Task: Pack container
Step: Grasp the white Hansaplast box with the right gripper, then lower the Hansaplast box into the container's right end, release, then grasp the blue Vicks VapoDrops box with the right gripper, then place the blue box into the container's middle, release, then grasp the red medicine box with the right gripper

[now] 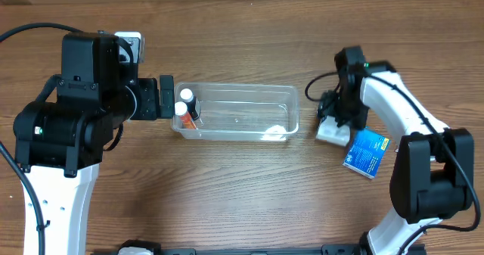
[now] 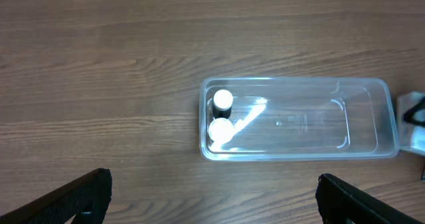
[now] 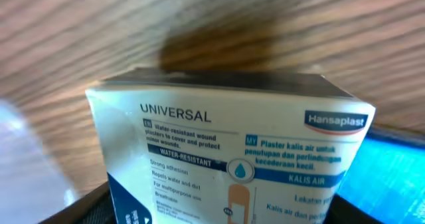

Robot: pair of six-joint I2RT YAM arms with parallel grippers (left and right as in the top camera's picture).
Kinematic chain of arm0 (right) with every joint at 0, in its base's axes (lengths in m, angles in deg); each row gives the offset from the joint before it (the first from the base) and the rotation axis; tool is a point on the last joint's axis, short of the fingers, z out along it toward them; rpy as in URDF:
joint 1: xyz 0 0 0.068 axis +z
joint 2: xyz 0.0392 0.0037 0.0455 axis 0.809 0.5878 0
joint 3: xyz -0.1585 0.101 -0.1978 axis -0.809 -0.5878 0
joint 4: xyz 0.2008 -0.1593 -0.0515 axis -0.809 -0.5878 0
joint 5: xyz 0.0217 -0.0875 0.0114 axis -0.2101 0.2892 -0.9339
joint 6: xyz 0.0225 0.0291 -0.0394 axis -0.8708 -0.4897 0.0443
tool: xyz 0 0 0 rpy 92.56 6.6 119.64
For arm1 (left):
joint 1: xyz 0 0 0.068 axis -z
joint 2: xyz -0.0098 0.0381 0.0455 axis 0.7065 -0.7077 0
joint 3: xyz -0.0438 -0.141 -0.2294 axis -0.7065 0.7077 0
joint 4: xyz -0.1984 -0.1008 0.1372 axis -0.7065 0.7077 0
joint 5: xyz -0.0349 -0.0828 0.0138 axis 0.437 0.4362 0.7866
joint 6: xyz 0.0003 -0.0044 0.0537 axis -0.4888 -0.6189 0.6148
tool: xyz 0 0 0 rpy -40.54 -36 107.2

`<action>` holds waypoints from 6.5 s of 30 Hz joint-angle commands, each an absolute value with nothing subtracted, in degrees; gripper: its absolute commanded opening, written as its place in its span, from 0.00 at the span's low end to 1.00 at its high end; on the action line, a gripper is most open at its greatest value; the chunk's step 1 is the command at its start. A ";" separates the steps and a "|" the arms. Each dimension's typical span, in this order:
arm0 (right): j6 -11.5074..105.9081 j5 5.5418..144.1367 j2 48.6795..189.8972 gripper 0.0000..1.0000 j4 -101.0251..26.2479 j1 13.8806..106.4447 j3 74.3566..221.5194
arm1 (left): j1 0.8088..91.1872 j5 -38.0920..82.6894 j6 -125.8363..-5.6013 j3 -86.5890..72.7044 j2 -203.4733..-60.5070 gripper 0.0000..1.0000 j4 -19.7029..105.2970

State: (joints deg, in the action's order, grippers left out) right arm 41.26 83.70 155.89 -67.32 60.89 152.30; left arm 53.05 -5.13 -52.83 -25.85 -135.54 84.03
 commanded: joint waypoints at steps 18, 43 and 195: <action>40.03 83.44 152.35 0.77 -68.83 83.82 166.16 | 52.61 -5.92 -51.24 -26.07 -135.87 1.00 85.25; 36.73 93.12 149.51 0.80 -68.96 83.54 168.43 | 52.61 -5.92 -51.24 -26.07 -135.87 1.00 85.52; 53.69 85.47 157.92 1.00 -61.01 25.38 146.38 | 52.61 -5.83 -51.09 -26.07 -135.98 1.00 85.91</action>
State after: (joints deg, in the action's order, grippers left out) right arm 53.41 85.82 155.78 -61.22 25.27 146.75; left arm 53.05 -5.35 -51.76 -25.80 -135.76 86.15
